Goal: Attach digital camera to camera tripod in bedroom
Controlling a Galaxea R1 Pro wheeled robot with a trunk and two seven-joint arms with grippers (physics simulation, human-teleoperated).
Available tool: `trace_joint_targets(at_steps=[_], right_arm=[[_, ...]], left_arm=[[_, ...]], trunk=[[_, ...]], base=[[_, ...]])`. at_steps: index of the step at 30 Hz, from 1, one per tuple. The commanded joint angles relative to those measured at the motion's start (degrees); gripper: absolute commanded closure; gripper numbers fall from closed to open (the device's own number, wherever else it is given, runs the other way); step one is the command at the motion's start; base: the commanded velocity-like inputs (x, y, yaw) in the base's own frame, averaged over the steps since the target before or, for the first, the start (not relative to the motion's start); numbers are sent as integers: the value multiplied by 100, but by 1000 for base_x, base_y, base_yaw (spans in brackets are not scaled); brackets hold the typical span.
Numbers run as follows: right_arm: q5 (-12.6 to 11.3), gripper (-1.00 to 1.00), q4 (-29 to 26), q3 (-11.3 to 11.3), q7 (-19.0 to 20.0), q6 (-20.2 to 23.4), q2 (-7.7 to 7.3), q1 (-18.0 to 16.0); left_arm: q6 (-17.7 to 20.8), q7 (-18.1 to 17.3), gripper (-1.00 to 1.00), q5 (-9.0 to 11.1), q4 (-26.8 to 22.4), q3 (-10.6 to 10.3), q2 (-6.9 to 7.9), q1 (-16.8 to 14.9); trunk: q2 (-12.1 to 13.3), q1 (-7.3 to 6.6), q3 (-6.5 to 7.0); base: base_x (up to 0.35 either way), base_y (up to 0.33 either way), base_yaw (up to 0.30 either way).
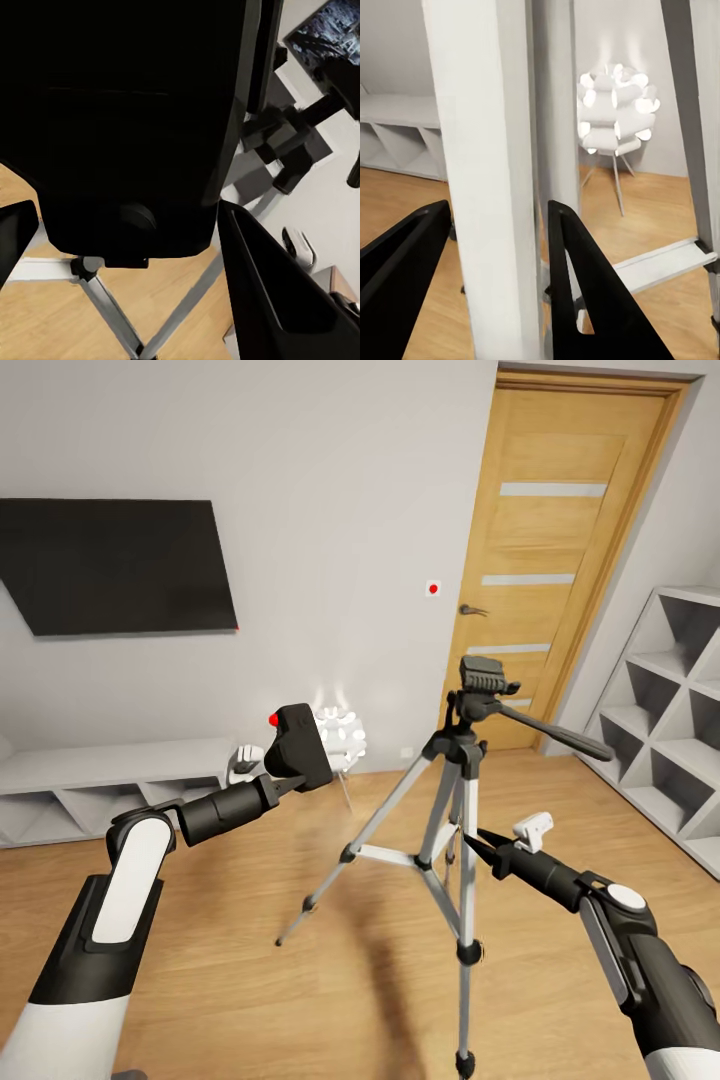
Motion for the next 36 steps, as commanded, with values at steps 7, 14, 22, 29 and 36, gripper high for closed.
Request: trace_joint_targets(at_steps=[7,14,22,29,36], right_arm=[[-3,100,30,25,26,-463,-10,36],[316,100,82,45,27,-516,-5,108],[558,100,208,83,20,-455,-2,116],[564,100,547,81,6,-487,27,108],[559,100,656,59,1,-508,41,106]], left_arm=[[26,-59,100,-38,-2,-1,-2,-79],[66,-54,100,-42,-2,-8,-10,-170],[106,-52,100,-43,-2,-8,-14,-190],[116,-51,100,-43,-2,-8,-18,-242],[169,139,100,-40,-2,-8,-74,-442]], trunk=[[-8,2,-8],[-8,2,-8],[-8,2,-8],[-8,2,-8],[-8,2,-8]], base=[[0,0,0],[0,0,0],[0,0,0],[0,0,0],[0,0,0]])
